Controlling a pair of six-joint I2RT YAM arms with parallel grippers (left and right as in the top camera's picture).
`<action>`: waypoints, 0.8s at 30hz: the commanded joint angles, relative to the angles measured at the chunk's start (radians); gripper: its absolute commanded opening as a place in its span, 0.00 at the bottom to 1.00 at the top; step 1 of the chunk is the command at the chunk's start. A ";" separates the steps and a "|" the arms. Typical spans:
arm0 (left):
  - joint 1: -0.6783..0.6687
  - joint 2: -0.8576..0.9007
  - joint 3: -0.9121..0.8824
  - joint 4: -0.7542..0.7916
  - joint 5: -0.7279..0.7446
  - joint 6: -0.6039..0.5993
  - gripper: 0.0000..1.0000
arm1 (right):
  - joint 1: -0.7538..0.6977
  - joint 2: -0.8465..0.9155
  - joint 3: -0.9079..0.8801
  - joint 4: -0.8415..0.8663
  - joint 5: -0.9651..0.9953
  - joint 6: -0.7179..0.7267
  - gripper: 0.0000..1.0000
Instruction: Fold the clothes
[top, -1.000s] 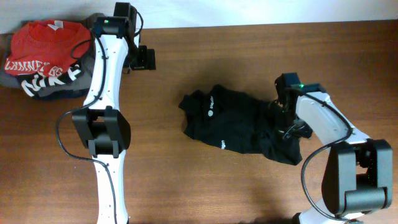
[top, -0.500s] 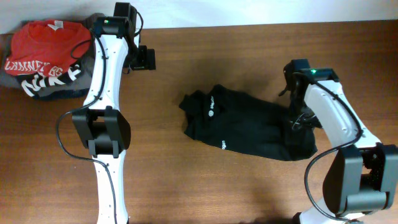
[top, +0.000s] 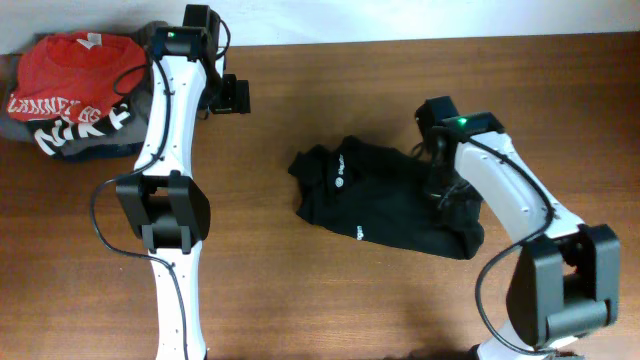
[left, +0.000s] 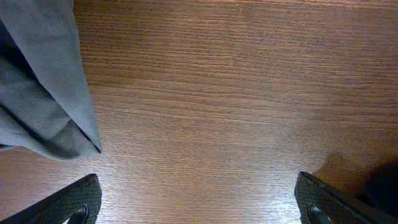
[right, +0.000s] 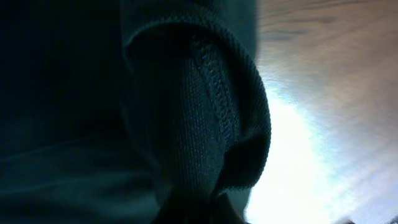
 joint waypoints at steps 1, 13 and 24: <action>0.001 -0.033 0.012 -0.003 0.008 -0.002 0.99 | 0.048 0.038 0.016 0.031 -0.064 0.006 0.09; 0.001 -0.033 0.012 -0.003 0.008 -0.002 0.99 | 0.100 0.035 0.117 0.093 -0.318 0.009 0.57; 0.000 -0.033 0.012 -0.007 0.008 -0.002 0.99 | -0.178 -0.019 0.120 -0.030 -0.470 -0.221 0.04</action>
